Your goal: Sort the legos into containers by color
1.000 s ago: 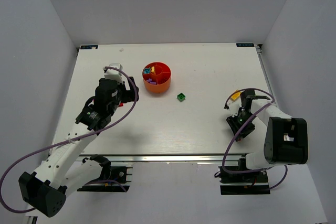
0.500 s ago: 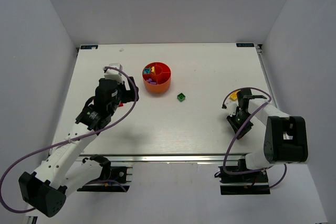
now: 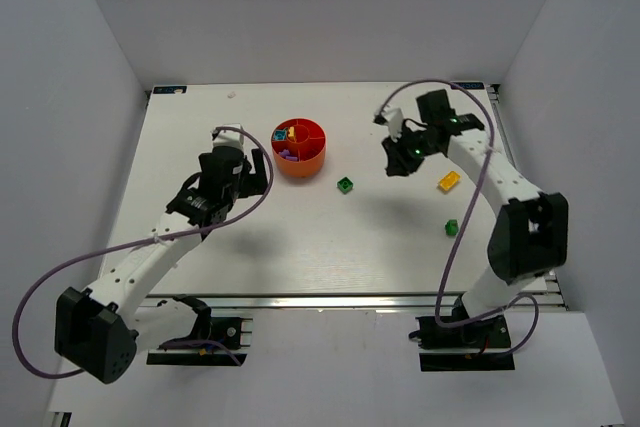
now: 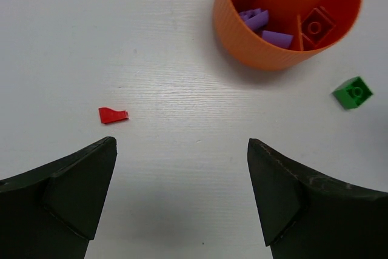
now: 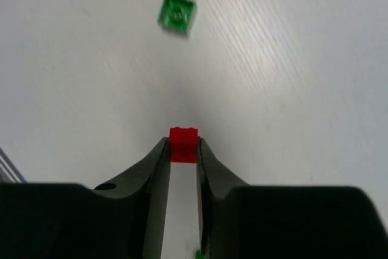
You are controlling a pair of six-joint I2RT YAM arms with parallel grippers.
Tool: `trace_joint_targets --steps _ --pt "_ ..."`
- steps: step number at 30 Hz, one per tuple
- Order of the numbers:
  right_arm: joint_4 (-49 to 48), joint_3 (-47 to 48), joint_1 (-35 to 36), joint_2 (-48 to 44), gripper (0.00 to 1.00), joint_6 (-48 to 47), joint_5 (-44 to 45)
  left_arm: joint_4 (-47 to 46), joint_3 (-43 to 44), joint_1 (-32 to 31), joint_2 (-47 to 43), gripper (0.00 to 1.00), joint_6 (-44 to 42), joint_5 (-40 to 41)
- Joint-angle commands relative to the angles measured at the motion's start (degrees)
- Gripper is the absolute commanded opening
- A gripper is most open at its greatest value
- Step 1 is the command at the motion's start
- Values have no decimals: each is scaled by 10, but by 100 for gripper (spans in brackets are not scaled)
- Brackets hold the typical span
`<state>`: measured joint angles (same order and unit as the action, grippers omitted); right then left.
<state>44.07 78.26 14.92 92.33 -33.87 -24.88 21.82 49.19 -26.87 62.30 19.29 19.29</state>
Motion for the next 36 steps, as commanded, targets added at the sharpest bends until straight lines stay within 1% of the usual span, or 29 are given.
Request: trace_joint_targets --steps 1,3,4,6,7,11,15,26,36 --pt "-79 77 59 65 6 37 -30 14 -1 9 22 98 14 50" --pt "-108 117 83 115 6 65 -19 15 -3 9 31 98 15 57" --pt "-128 161 98 131 6 76 -9 16 -5 9 40 98 15 63" --pt "-143 202 120 178 8 99 0 13 -8 9 46 98 15 70" --pt "-155 241 126 205 8 107 5 12 -9 15 48 98 17 80" --pt "-180 316 159 257 10 141 27 7 -16 15 56 98 18 96" --pt "-185 358 180 291 12 158 49 11 -16 15 70 98 16 105" --pt "-195 328 205 298 20 156 58 8 -16 20 76 98 15 99" --pt "-196 310 212 304 36 151 75 9 -12 36 89 98 21 73"
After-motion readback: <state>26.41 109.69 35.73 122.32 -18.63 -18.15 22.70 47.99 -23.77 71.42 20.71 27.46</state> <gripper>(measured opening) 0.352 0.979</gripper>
